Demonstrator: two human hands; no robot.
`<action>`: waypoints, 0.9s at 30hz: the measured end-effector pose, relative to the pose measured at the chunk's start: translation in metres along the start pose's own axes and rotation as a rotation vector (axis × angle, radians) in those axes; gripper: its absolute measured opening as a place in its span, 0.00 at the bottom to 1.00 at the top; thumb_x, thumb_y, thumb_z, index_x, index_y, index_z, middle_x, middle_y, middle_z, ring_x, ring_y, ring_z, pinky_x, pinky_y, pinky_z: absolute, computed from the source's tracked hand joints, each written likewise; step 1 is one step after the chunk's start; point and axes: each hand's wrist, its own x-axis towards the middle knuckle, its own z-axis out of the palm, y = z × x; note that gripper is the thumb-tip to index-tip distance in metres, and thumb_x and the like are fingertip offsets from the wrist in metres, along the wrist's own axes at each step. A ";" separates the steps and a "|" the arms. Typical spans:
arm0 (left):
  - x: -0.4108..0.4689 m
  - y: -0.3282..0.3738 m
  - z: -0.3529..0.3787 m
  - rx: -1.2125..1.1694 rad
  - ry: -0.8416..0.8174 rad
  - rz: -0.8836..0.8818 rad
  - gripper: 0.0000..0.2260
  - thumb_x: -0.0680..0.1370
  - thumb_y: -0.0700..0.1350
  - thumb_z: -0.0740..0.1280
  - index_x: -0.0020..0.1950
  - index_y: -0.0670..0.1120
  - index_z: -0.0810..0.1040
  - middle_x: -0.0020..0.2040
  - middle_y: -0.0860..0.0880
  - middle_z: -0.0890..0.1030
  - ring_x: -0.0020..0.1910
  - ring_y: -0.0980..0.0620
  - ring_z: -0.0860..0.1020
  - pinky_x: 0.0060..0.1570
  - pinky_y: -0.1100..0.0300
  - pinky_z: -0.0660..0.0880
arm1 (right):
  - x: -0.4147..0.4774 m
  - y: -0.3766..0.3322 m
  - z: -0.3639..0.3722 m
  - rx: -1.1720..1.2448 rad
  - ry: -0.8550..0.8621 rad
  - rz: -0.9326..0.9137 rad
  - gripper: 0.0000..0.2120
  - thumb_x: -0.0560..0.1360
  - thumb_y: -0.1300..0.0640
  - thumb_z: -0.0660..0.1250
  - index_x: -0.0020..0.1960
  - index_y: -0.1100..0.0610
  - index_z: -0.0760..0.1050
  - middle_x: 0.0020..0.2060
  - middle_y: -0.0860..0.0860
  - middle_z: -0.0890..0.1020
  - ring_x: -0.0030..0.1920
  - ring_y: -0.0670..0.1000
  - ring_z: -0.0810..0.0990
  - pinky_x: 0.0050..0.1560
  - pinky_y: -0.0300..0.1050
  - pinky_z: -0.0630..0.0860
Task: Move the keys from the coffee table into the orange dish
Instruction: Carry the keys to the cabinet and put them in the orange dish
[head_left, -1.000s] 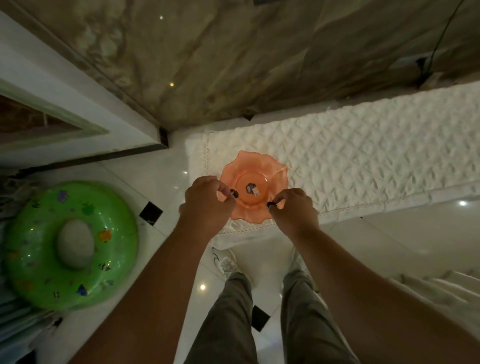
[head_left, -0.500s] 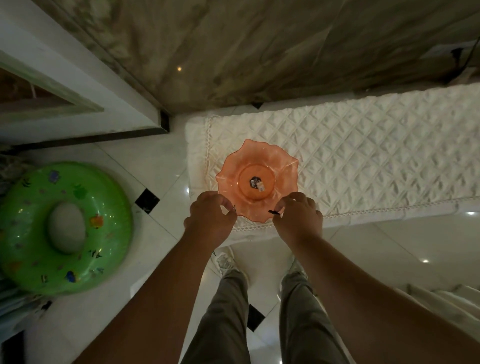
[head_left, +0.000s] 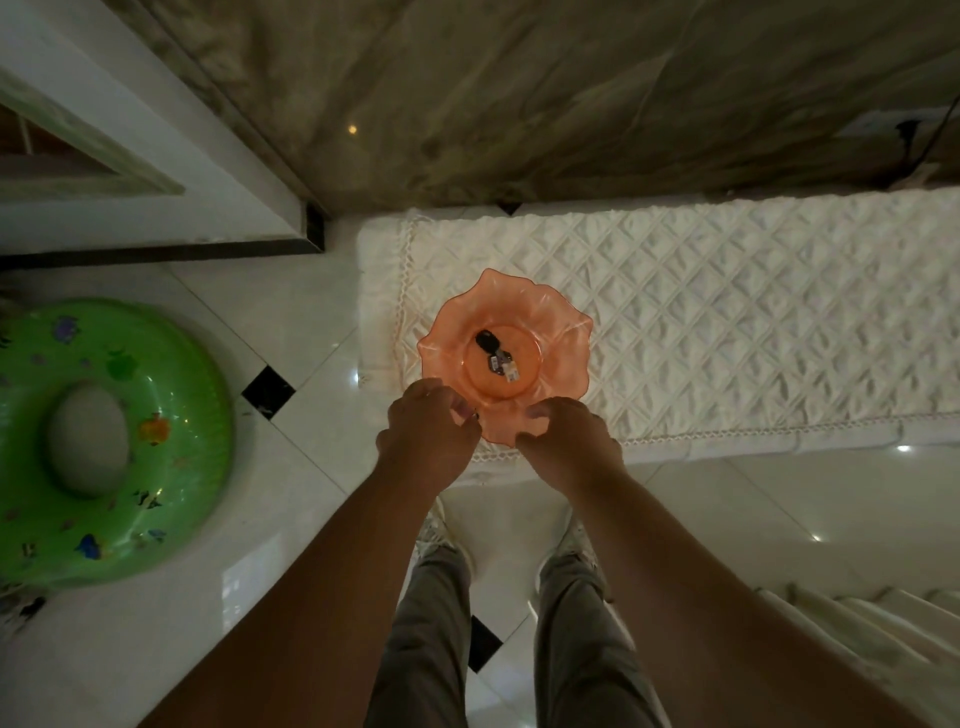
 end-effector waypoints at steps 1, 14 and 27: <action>0.001 0.000 0.002 -0.004 -0.003 0.003 0.06 0.73 0.52 0.68 0.47 0.53 0.76 0.60 0.51 0.73 0.58 0.47 0.72 0.55 0.44 0.74 | 0.001 -0.003 -0.003 0.011 -0.001 -0.004 0.20 0.69 0.46 0.65 0.62 0.42 0.75 0.62 0.46 0.76 0.60 0.54 0.74 0.58 0.53 0.71; -0.043 0.018 -0.041 -0.102 0.036 0.028 0.21 0.71 0.56 0.65 0.64 0.56 0.73 0.68 0.53 0.71 0.64 0.49 0.71 0.62 0.43 0.70 | -0.037 -0.040 -0.083 0.069 -0.009 -0.079 0.27 0.70 0.44 0.65 0.70 0.44 0.70 0.64 0.47 0.77 0.59 0.52 0.78 0.61 0.56 0.74; -0.245 0.148 -0.197 -0.249 0.364 0.377 0.22 0.74 0.66 0.55 0.66 0.64 0.70 0.67 0.59 0.72 0.64 0.58 0.69 0.65 0.51 0.68 | -0.253 -0.107 -0.251 0.086 0.303 -0.485 0.31 0.72 0.34 0.65 0.72 0.45 0.68 0.68 0.43 0.74 0.67 0.49 0.72 0.61 0.49 0.71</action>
